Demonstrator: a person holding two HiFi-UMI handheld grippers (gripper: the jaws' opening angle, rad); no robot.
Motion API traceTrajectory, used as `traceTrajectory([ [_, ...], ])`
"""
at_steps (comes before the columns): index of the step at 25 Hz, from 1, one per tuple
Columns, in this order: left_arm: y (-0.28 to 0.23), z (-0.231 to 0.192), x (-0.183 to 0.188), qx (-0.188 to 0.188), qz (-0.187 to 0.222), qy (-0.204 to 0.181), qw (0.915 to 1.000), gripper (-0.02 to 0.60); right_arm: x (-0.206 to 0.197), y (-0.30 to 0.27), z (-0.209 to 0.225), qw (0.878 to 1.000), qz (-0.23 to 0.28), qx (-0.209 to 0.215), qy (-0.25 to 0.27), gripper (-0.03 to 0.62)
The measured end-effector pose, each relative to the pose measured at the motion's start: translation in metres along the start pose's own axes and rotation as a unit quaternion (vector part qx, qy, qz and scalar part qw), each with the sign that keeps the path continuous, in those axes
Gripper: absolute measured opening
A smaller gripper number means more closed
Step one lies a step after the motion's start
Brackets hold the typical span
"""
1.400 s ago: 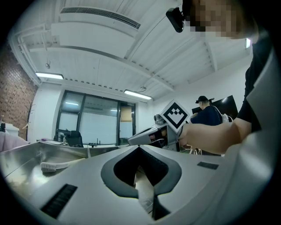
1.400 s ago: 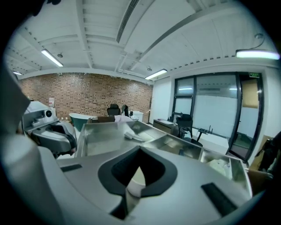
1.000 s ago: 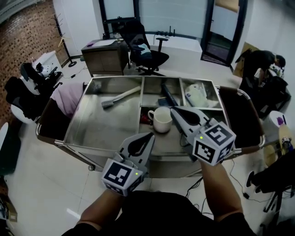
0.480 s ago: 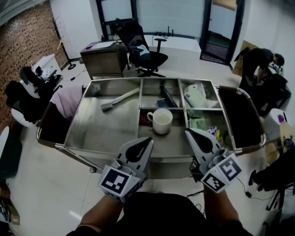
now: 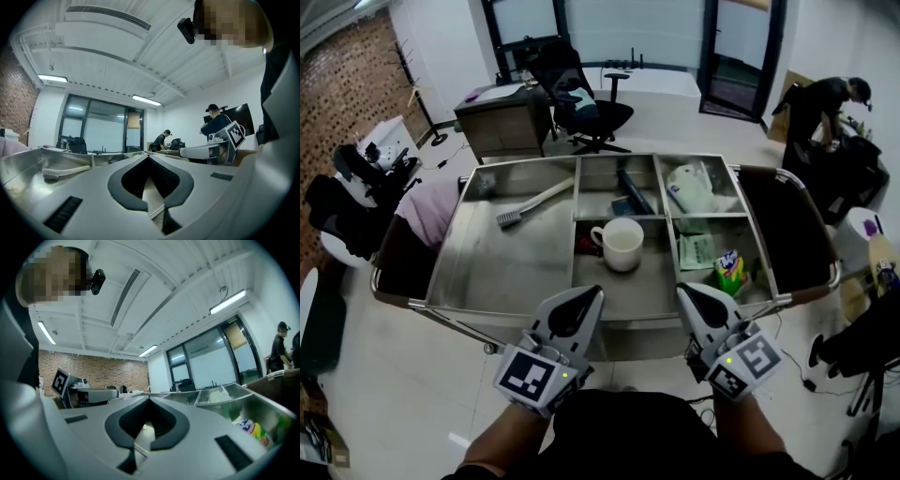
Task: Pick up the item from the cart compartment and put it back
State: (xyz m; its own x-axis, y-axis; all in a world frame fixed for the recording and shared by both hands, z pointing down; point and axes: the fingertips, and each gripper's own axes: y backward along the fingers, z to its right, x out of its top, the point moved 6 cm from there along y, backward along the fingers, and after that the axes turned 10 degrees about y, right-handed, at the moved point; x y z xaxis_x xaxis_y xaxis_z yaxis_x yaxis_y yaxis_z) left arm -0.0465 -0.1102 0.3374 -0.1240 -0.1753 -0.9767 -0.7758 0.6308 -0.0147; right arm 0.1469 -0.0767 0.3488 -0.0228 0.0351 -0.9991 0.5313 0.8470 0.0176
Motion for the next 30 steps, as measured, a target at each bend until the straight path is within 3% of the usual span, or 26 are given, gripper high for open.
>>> traceTrajectory([
  [30, -0.0042, 0.0102, 0.0031, -0.01, -0.004, -0.005, 0.9999, 0.0, 0.0, 0.0025, 0.0021, 1.0, -0.008, -0.001, -0.009, 0.011],
])
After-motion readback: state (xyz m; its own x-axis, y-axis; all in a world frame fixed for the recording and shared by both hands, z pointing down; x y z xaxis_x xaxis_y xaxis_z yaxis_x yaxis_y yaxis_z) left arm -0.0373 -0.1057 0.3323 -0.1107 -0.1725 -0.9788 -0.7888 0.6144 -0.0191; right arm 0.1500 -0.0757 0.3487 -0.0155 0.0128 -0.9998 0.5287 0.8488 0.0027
